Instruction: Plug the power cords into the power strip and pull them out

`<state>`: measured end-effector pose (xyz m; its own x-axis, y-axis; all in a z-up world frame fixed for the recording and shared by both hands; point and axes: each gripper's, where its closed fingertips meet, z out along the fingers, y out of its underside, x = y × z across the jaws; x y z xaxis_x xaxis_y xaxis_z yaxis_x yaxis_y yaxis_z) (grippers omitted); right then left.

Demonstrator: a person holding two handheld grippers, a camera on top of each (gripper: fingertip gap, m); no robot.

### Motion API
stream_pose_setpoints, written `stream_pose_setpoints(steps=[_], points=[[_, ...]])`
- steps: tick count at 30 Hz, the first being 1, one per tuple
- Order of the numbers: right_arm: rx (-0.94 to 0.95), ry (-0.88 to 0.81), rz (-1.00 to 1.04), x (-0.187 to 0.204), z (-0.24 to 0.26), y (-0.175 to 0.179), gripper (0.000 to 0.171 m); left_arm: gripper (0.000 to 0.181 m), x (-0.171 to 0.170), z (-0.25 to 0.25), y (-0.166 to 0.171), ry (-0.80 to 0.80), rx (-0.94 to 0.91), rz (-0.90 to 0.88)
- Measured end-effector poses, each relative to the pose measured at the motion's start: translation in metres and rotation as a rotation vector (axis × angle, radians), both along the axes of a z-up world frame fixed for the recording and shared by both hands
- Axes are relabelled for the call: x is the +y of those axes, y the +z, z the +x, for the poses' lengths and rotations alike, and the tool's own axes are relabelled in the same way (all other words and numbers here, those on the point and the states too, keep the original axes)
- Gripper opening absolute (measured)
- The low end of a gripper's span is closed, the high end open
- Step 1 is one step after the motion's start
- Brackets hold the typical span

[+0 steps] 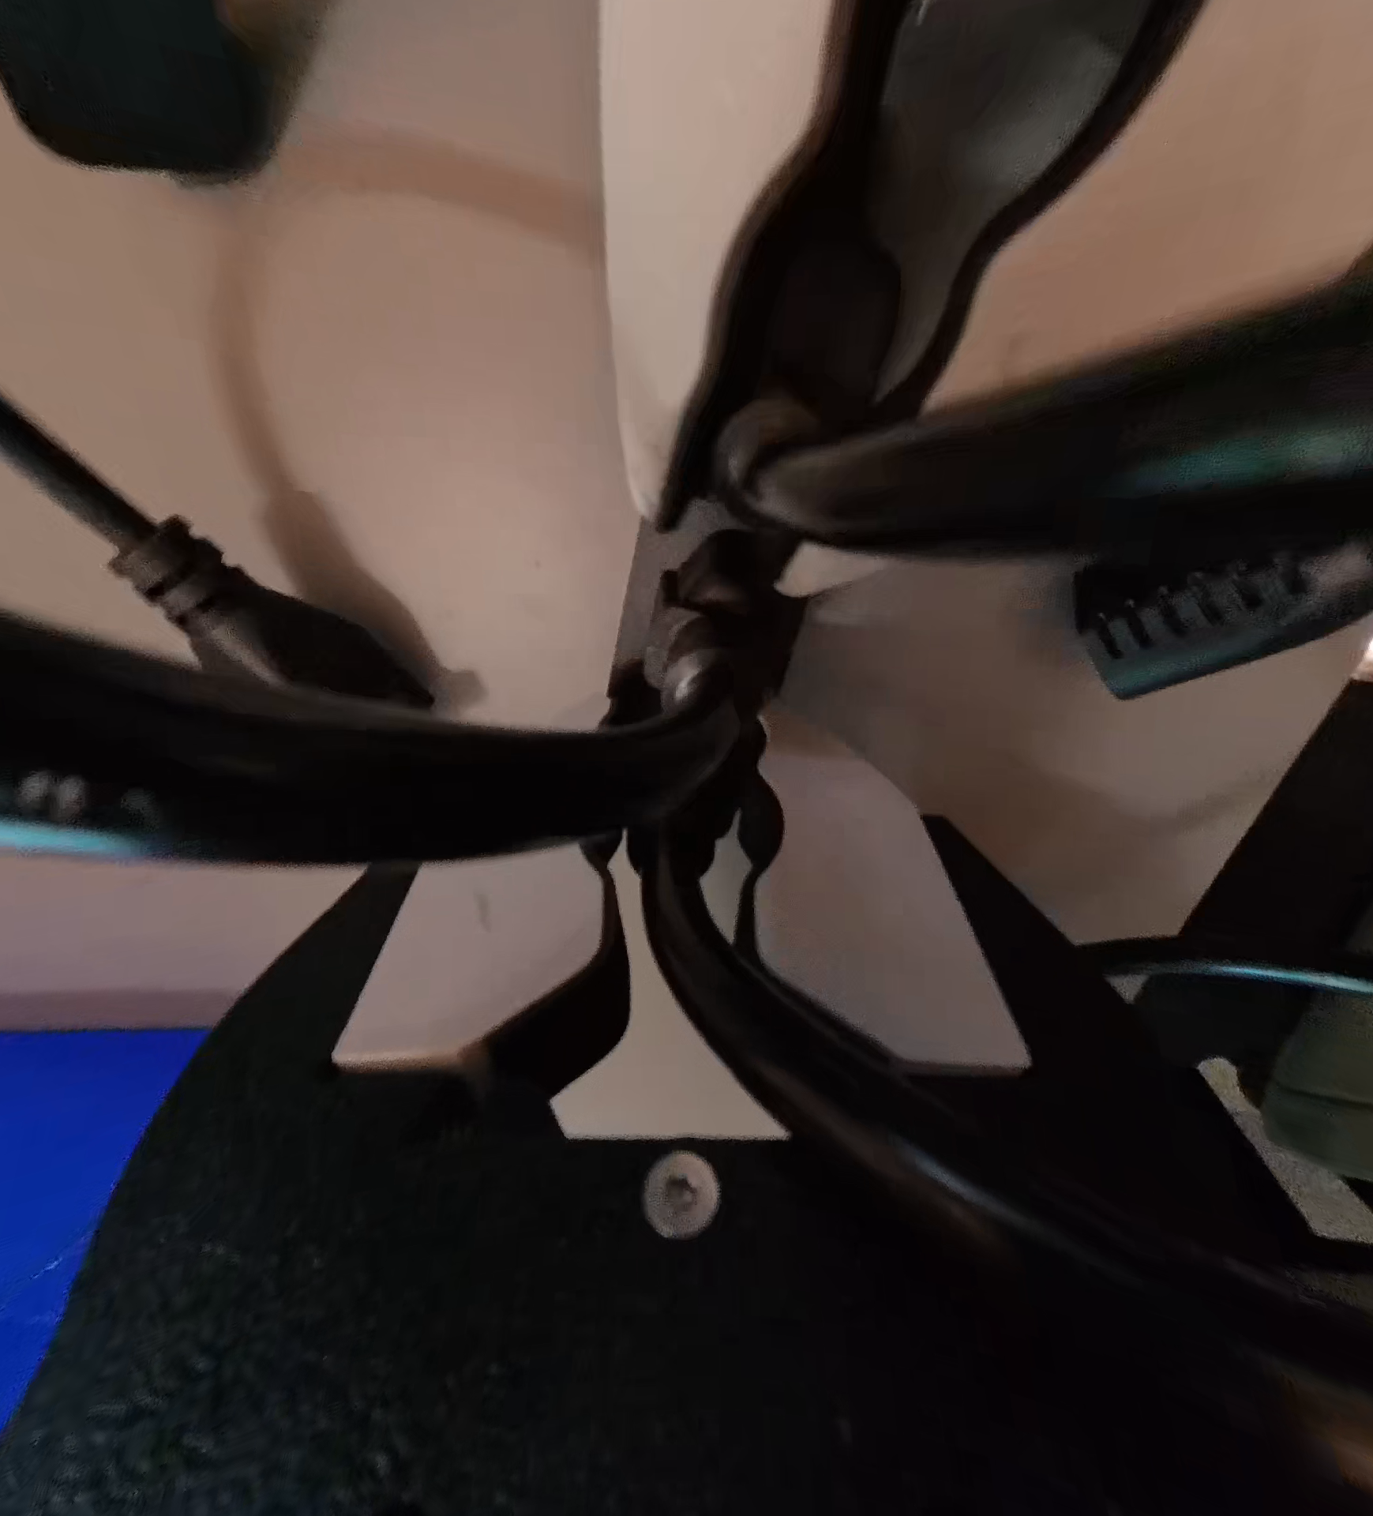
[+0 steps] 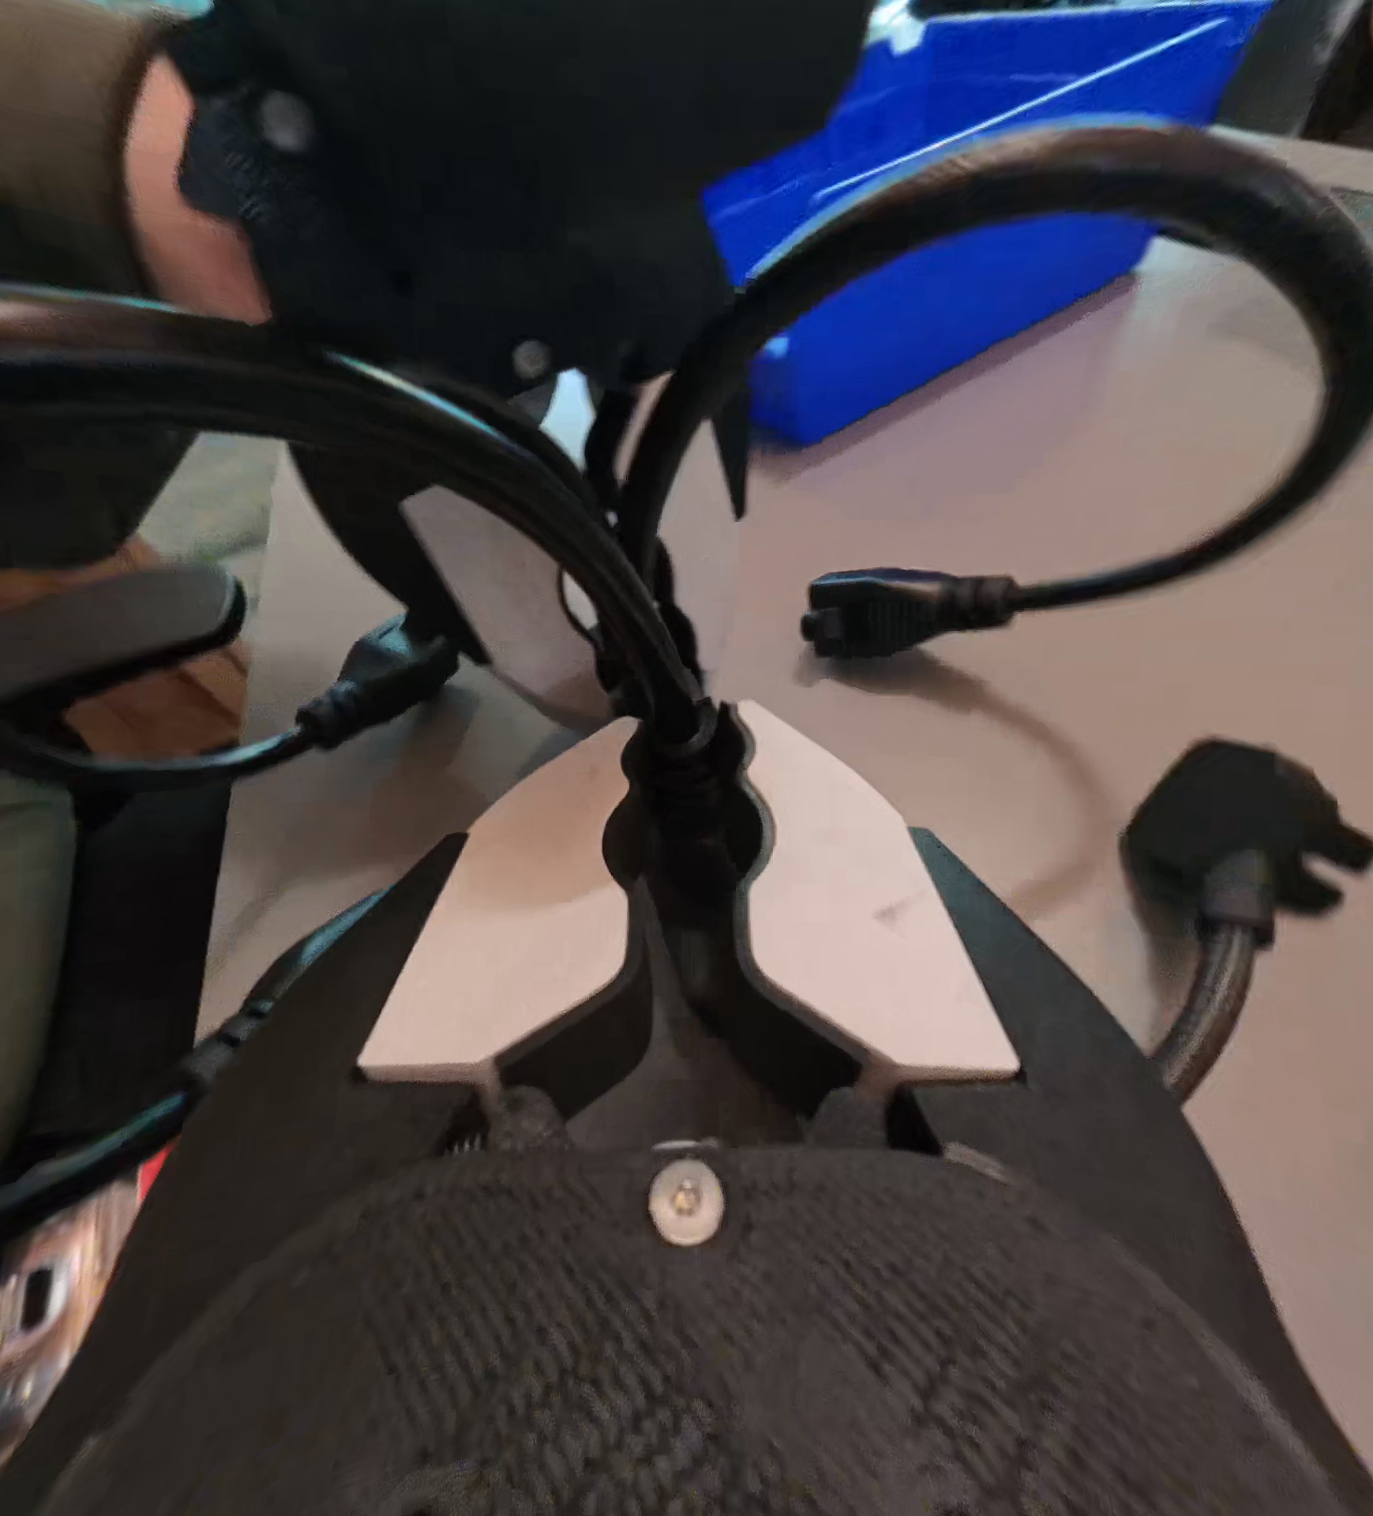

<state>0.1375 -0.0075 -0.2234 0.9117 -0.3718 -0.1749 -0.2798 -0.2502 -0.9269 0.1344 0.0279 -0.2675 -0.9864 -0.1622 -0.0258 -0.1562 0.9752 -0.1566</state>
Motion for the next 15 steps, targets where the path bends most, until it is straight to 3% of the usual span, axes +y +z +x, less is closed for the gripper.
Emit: stream_pose_setpoints(steps=[4, 8, 11, 15], points=[[-0.052, 0.005, -0.09, -0.003, -0.003, 0.0, 0.015, 0.025, -0.003, 0.001, 0.0, 0.016, -0.008, -0.002], [0.001, -0.028, 0.005, -0.003, 0.005, 0.0, 0.015, 0.025, -0.003, 0.002, 0.0, 0.036, -0.008, 0.0], [-0.08, 0.047, -0.128, -0.005, -0.006, -0.001, 0.015, 0.025, -0.005, 0.0, 0.0, 0.009, -0.003, 0.001], [-0.086, 0.039, -0.132, -0.01, -0.002, -0.002, 0.016, 0.025, -0.01, 0.001, 0.0, -0.006, -0.007, -0.024]])
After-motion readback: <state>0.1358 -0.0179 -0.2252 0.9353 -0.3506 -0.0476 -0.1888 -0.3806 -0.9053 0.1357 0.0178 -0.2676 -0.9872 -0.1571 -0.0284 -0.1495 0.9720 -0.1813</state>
